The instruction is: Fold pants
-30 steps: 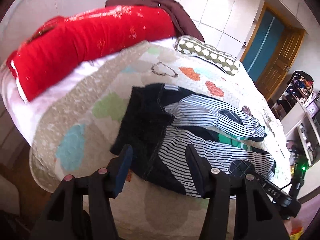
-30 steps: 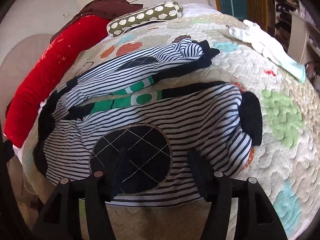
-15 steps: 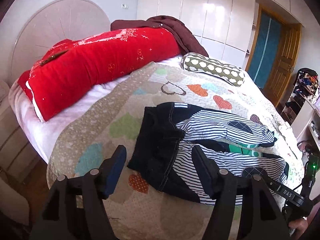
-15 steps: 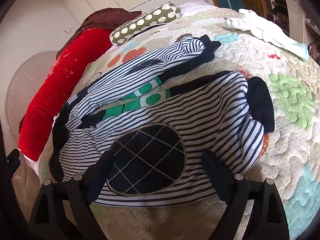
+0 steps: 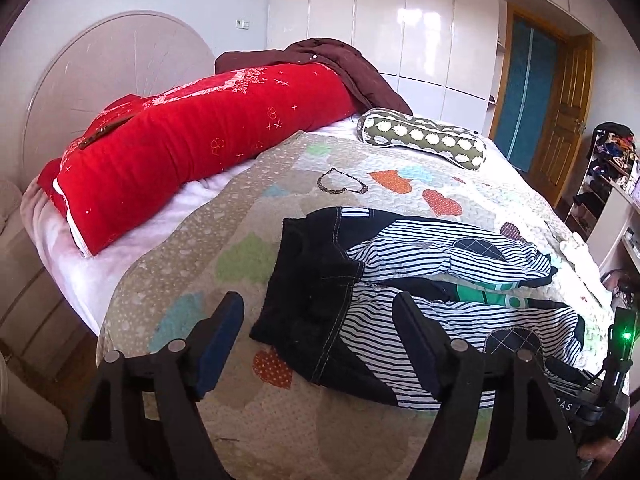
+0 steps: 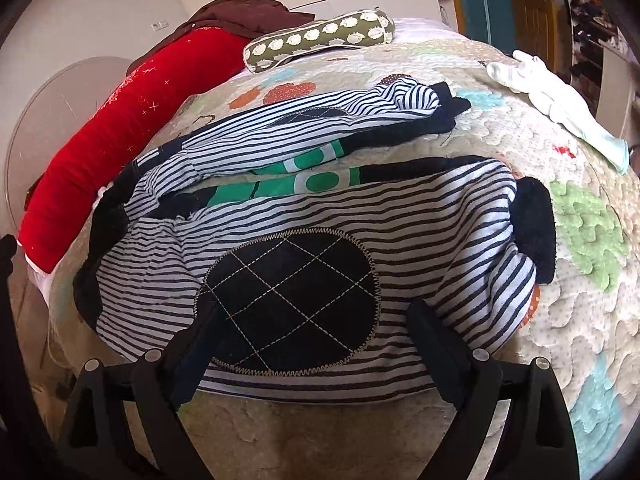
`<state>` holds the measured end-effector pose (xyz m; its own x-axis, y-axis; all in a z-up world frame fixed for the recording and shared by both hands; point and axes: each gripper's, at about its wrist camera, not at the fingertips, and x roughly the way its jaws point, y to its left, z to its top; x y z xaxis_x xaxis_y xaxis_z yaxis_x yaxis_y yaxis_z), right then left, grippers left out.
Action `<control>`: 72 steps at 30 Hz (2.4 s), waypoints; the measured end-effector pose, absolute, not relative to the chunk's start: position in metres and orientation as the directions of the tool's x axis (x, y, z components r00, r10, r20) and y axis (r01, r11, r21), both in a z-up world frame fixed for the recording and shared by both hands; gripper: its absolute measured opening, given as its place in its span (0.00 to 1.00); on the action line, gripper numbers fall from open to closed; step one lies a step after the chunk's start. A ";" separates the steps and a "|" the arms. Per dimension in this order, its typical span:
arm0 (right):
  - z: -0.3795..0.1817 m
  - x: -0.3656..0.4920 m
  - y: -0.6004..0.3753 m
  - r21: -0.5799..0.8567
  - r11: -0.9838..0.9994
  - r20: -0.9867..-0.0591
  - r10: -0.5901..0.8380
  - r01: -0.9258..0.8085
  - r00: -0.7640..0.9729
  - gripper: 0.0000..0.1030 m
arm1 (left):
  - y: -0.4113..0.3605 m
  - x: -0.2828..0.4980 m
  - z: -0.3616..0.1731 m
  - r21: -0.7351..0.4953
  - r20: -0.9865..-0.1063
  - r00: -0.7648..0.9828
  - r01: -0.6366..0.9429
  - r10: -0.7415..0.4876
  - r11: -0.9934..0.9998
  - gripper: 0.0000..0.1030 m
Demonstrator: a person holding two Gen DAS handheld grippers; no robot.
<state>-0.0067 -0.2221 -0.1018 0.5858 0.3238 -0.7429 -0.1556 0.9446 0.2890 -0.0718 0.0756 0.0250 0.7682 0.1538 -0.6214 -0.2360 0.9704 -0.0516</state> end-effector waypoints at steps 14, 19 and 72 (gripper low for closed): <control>-0.108 -0.014 -0.202 0.167 0.971 -0.747 0.238 -0.172 0.621 0.93 | 0.068 -0.067 0.016 -0.032 -0.643 0.753 -0.209 0.140 0.977 0.74; -0.110 -0.015 -0.199 0.145 0.975 -0.748 0.219 -0.168 0.627 0.95 | 0.068 -0.065 0.012 -0.036 -0.655 0.744 -0.205 0.132 0.978 0.74; -0.035 0.101 -0.193 -0.014 0.924 -0.783 0.227 -0.381 0.579 0.89 | 0.122 0.104 -0.006 -0.084 -0.806 0.591 -0.047 -0.040 0.995 0.75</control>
<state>0.1009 -0.1934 -0.0350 0.5786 0.2270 -0.7834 -0.3809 0.9245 -0.0135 0.1042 0.1217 -0.0059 0.5908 -0.0400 -0.8058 -0.0469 0.9954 -0.0838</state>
